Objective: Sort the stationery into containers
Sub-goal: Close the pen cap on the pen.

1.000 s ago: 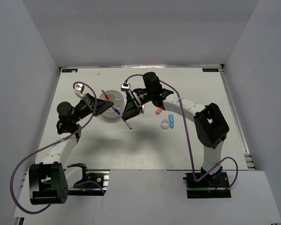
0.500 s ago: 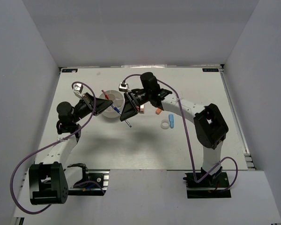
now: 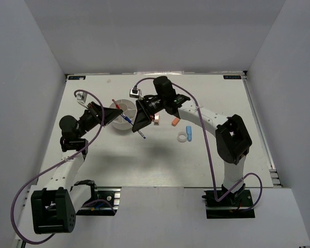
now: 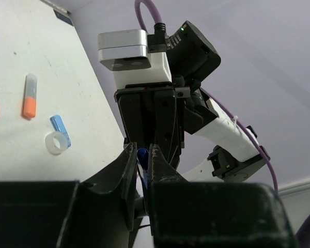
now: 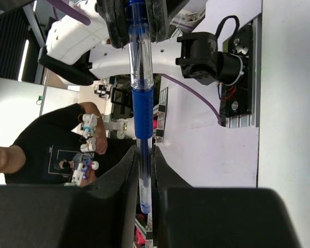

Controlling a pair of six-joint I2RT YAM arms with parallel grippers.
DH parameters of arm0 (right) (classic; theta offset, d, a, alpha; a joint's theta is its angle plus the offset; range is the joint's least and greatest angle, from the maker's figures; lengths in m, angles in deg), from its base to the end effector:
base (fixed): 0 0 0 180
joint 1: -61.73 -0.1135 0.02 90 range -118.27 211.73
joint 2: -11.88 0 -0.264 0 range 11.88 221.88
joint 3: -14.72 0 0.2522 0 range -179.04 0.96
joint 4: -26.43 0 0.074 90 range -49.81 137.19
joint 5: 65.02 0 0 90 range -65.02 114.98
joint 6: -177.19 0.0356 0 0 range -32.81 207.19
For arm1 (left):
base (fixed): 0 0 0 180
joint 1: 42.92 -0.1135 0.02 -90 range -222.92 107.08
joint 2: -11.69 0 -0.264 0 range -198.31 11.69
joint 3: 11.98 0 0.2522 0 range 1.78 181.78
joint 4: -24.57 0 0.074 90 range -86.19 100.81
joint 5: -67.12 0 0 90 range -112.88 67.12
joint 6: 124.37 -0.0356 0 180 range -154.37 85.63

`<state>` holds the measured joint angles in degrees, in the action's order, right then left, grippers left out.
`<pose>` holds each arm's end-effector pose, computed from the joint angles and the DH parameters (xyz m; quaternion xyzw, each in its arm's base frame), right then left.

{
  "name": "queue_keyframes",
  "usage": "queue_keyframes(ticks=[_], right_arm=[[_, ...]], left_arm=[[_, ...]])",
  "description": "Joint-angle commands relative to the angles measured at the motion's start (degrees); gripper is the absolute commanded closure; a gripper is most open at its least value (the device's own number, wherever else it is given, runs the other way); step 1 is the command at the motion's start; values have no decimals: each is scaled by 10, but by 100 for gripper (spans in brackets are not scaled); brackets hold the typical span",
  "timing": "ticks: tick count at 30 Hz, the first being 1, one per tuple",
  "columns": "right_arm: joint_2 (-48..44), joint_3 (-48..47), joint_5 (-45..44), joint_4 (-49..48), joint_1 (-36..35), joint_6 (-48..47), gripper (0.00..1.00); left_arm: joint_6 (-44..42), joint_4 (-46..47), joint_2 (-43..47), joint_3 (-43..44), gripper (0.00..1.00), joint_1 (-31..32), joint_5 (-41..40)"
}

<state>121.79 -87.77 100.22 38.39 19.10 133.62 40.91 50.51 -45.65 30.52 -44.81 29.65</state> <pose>0.2992 0.3222 0.3016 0.3312 -0.6577 -0.6762 0.0230 0.2160 -0.0211 0.2896 -0.0883 0.6585 -0.6392 0.3872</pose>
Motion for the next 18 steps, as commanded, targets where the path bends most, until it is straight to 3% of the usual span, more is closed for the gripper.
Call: queue_keyframes(ticks=[1, 18], right_arm=[[2, -43, -28, -9, 5, -8, 100], [19, -91, -29, 9, 4, -30, 100]], left_arm=[[-37, 12, 24, -11, 100, 15, 69], [-60, 2, 12, -17, 100, 58, 75]])
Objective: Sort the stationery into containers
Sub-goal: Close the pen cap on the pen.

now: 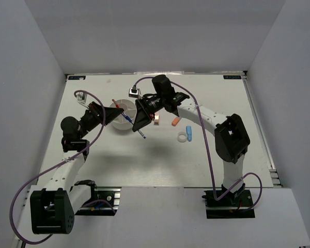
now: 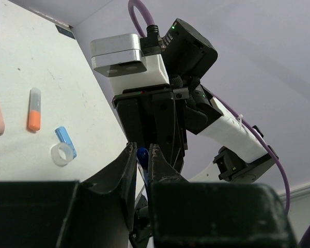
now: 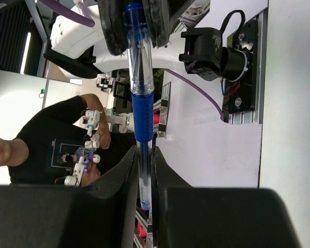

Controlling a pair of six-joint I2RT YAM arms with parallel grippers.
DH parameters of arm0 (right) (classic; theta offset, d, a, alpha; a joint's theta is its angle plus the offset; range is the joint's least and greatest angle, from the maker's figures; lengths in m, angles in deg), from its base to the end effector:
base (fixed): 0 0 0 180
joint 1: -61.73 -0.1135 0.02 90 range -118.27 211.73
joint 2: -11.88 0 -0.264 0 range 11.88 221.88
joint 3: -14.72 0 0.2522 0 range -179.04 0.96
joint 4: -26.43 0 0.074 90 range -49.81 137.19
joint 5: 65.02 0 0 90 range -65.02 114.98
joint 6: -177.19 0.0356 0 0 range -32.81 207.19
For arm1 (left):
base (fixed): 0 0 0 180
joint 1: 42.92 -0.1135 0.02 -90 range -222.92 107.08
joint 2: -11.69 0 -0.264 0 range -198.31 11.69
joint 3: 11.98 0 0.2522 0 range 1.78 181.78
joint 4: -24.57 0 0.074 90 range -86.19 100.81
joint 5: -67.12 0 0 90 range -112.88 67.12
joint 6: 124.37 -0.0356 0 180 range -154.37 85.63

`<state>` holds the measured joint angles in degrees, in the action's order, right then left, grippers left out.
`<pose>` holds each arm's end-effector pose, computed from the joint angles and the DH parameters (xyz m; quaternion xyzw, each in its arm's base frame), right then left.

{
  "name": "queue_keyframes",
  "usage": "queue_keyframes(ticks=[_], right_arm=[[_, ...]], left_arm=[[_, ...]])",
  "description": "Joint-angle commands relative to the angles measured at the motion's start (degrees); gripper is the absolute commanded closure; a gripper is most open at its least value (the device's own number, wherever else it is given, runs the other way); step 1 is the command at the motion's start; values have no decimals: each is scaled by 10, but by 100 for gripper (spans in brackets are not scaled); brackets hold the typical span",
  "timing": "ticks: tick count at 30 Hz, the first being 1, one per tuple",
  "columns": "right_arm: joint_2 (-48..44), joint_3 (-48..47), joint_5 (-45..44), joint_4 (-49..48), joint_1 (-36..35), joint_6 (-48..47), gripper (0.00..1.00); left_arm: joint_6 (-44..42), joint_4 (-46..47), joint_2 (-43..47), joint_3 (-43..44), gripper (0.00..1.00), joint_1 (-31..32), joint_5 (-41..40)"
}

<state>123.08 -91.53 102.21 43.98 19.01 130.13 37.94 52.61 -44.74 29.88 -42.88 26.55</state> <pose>0.3014 0.3256 0.3065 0.3455 -0.6503 -0.6757 0.0344 0.2126 -0.0272 0.2927 -0.0666 0.6479 -0.6300 0.4229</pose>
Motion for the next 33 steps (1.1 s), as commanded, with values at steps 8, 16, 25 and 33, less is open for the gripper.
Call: queue_keyframes(ticks=[8, 16, 25, 33], right_arm=[[4, -52, -47, -49, 7, 9, 100], [10, -48, -47, -53, 17, 11, 100], [18, -57, -49, -52, 24, 7, 100], [31, -81, -49, -52, 26, 8, 100]], left_arm=[[-55, -41, 0, -8, 100, 66, 113], [-60, -36, -4, -3, 100, 76, 118], [-64, -29, -8, -2, 100, 87, 123], [-77, -36, -11, 0, 100, 97, 126]])
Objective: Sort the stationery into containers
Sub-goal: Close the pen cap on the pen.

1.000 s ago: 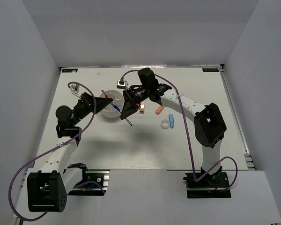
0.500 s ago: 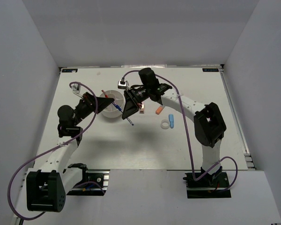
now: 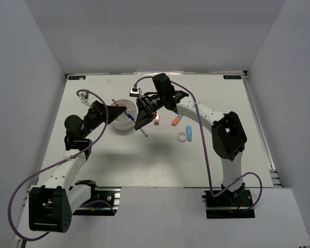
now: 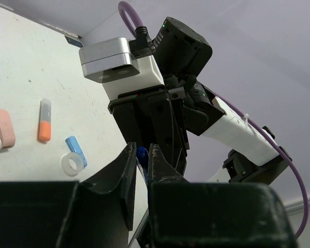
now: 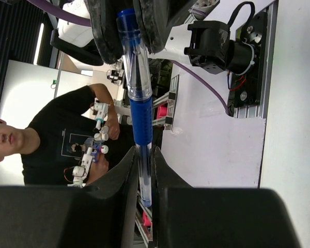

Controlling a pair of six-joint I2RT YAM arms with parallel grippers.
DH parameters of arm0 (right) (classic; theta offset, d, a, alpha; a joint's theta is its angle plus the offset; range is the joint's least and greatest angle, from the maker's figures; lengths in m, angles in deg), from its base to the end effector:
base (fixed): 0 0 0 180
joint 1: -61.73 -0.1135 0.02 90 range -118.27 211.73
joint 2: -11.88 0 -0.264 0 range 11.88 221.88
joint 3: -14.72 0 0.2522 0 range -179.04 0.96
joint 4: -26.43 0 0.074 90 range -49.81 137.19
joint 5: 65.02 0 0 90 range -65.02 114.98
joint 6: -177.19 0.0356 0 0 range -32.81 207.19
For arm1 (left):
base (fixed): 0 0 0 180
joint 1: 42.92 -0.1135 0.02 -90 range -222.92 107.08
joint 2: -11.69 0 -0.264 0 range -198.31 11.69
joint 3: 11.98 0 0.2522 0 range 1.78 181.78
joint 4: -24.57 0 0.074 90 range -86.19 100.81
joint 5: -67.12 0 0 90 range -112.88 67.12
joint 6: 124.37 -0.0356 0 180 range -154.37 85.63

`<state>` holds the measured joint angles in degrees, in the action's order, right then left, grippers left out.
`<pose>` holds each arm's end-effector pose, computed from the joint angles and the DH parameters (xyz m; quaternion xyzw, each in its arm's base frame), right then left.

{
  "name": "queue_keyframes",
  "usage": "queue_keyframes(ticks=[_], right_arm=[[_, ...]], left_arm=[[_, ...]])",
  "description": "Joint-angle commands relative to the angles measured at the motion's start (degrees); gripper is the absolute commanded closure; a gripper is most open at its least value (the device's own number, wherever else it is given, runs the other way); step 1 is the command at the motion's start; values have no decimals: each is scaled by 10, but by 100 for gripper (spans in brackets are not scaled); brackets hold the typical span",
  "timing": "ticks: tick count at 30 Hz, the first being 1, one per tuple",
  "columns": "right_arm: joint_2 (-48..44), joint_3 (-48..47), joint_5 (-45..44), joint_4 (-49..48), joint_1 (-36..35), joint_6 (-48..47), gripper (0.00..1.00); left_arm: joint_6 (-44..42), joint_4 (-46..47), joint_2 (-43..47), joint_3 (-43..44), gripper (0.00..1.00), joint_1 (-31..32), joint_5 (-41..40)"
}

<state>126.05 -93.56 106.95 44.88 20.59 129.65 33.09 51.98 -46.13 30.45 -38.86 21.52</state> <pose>0.3164 0.3232 0.2959 0.3482 -0.6384 -0.6836 0.0622 0.2175 -0.0404 0.2907 -0.0562 0.6500 -0.6135 0.4450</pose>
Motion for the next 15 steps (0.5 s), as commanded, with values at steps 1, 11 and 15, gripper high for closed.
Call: queue_keyframes(ticks=[1, 11, 15], right_arm=[[1, -61, -96, -62, 10, 14, 100], [1, -66, -96, -63, 13, 13, 100], [2, -67, -96, -68, 15, 18, 100]], left_arm=[[-29, -31, 3, -6, 100, 57, 177], [-35, -33, -10, -1, 100, 68, 180], [-42, -38, -12, 2, 100, 74, 182]])
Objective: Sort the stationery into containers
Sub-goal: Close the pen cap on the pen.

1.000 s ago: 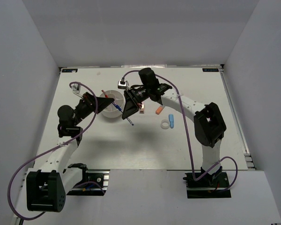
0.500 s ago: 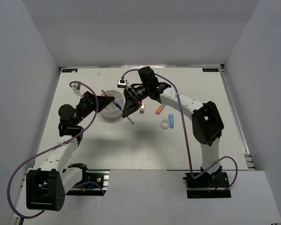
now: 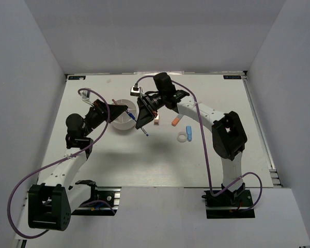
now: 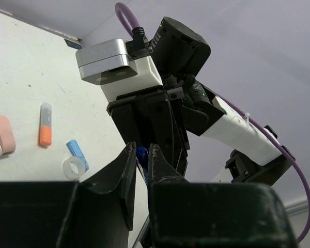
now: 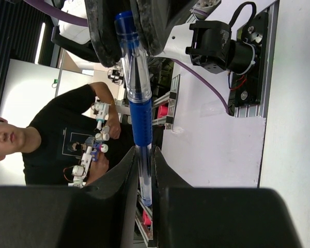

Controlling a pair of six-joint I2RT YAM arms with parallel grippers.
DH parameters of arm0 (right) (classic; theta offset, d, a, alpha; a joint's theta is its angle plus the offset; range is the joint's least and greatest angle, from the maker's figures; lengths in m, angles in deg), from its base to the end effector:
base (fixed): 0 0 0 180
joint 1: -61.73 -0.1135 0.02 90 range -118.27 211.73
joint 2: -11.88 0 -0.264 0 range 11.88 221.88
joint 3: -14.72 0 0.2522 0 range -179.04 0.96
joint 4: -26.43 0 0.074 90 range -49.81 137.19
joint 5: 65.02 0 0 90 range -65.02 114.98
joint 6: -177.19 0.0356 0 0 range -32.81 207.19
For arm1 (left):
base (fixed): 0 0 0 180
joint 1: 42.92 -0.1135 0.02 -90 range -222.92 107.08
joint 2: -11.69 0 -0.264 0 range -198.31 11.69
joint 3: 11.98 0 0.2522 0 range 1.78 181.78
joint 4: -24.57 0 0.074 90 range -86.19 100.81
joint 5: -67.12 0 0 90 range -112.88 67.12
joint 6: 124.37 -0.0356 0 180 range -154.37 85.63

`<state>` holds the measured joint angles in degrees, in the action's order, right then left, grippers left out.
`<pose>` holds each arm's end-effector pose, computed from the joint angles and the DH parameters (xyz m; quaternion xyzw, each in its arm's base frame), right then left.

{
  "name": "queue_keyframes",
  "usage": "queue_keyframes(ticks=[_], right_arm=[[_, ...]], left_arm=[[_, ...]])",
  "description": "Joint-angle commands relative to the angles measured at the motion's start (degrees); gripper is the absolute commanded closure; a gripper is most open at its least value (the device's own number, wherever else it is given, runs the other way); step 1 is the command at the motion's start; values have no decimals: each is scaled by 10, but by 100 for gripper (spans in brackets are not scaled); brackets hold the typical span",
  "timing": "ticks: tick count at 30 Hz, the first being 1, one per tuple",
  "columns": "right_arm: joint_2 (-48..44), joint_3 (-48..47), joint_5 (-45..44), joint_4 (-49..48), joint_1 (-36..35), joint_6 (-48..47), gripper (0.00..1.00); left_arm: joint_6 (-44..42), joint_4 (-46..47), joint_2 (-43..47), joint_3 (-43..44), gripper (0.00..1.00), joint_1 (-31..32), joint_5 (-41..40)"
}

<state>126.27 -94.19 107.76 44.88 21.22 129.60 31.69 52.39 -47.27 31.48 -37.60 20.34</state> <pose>0.3206 0.3203 0.2980 0.3500 -0.6348 -0.6862 0.0605 0.2213 -0.0451 0.2936 -0.0473 0.6481 -0.6101 0.4534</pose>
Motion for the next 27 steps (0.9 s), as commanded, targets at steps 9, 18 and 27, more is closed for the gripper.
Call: queue_keyframes(ticks=[9, 18, 27], right_arm=[[3, -68, -105, -85, 19, 31, 100], [7, -77, -106, -90, 32, 34, 100], [15, -89, -108, -96, 29, 34, 100]], left_arm=[[-44, -55, -6, -2, 100, 72, 197], [-52, -56, -13, 6, 100, 83, 205], [-57, -52, -19, 11, 100, 94, 210]])
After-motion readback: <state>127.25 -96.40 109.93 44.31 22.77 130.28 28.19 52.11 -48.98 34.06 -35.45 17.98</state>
